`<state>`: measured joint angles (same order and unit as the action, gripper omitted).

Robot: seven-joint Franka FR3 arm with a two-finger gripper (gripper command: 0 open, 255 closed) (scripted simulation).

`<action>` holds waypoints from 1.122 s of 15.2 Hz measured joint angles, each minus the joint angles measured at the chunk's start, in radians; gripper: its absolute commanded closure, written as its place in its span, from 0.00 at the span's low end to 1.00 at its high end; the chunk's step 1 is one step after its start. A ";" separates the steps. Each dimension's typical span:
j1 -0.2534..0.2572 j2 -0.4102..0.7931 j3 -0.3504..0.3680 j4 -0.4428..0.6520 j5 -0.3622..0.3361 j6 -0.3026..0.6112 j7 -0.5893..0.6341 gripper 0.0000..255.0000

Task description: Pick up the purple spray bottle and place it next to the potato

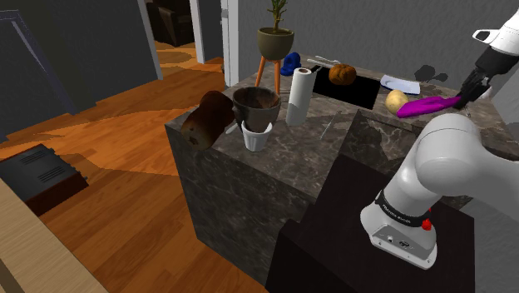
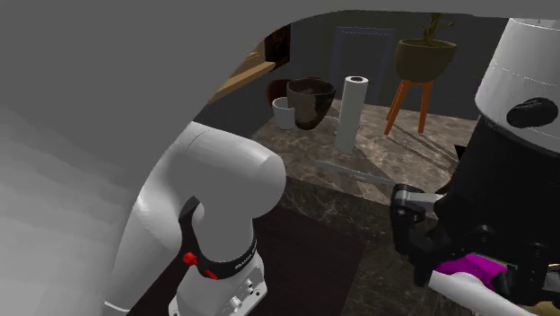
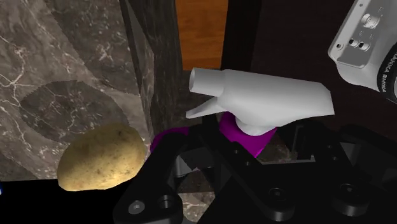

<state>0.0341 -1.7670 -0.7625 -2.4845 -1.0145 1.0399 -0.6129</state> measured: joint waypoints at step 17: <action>0.214 0.153 -0.189 0.591 -0.356 0.028 -0.418 1.00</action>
<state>0.2484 -1.6141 -0.9513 -1.8930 -1.3708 1.0682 -1.0309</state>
